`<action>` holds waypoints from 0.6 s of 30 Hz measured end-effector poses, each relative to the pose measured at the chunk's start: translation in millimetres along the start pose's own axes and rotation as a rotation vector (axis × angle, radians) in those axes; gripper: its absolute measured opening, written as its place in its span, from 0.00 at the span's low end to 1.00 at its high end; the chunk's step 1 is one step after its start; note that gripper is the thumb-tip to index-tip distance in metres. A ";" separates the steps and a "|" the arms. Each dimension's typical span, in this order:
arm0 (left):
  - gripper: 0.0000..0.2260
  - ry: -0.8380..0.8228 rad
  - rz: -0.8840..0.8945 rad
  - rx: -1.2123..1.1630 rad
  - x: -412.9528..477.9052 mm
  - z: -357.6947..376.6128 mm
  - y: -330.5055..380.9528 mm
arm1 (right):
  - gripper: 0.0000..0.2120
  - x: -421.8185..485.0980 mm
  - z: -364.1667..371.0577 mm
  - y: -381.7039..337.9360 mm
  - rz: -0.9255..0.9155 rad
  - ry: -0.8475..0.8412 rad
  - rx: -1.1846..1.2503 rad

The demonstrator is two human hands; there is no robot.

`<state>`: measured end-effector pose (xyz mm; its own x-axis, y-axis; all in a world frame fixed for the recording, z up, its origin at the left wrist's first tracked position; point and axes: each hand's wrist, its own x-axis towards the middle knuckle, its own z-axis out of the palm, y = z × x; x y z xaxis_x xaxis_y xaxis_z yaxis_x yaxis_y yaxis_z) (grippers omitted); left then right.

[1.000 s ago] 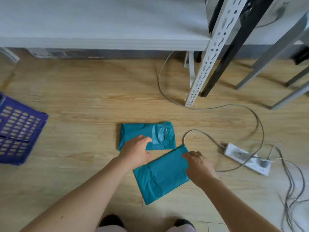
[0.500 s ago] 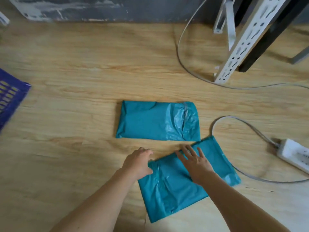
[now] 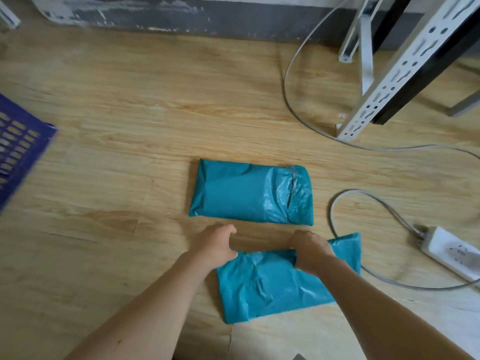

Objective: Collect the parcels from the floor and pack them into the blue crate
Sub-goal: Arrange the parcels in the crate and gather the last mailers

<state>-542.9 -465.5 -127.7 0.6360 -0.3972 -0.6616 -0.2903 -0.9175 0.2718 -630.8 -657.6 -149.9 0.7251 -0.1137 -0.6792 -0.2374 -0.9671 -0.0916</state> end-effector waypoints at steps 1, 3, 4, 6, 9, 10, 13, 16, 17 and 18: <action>0.24 -0.006 0.004 -0.004 -9.2 -10.1 1.2 | 0.17 -8.2 -12.4 -2.5 0.011 -0.015 0.029; 0.25 -0.035 0.000 -0.010 -32.7 -35.7 3.8 | 0.16 -30.1 -40.6 -10.8 0.025 -0.025 0.075; 0.25 -0.043 -0.005 -0.013 -45.9 -50.5 5.4 | 0.15 -42.7 -56.6 -16.3 0.043 -0.020 0.093; 0.25 -0.017 -0.010 0.005 -74.5 -85.2 8.9 | 0.15 -69.6 -91.3 -29.1 0.053 0.007 0.111; 0.20 0.102 0.057 0.205 -120.4 -143.2 14.3 | 0.16 -113.3 -148.9 -51.3 0.019 0.028 0.139; 0.18 0.143 0.082 0.278 -136.5 -163.9 16.1 | 0.16 -128.3 -170.1 -59.8 0.007 0.044 0.154; 0.14 0.194 0.170 0.405 -185.6 -224.7 24.1 | 0.15 -178.4 -236.8 -88.6 -0.037 0.095 0.162; 0.11 0.181 0.211 0.451 -239.3 -280.0 32.6 | 0.13 -233.2 -296.3 -118.4 -0.089 0.142 0.163; 0.10 0.190 0.214 0.438 -258.2 -296.5 35.4 | 0.13 -251.7 -314.4 -127.0 -0.101 0.160 0.154; 0.10 0.198 0.214 0.419 -276.3 -312.5 37.9 | 0.12 -269.5 -332.0 -135.1 -0.110 0.175 0.146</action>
<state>-506.2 -396.5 283.8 0.6422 -0.6087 -0.4659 -0.6649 -0.7448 0.0566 -579.5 -571.9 287.3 0.8497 -0.0598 -0.5238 -0.2324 -0.9342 -0.2705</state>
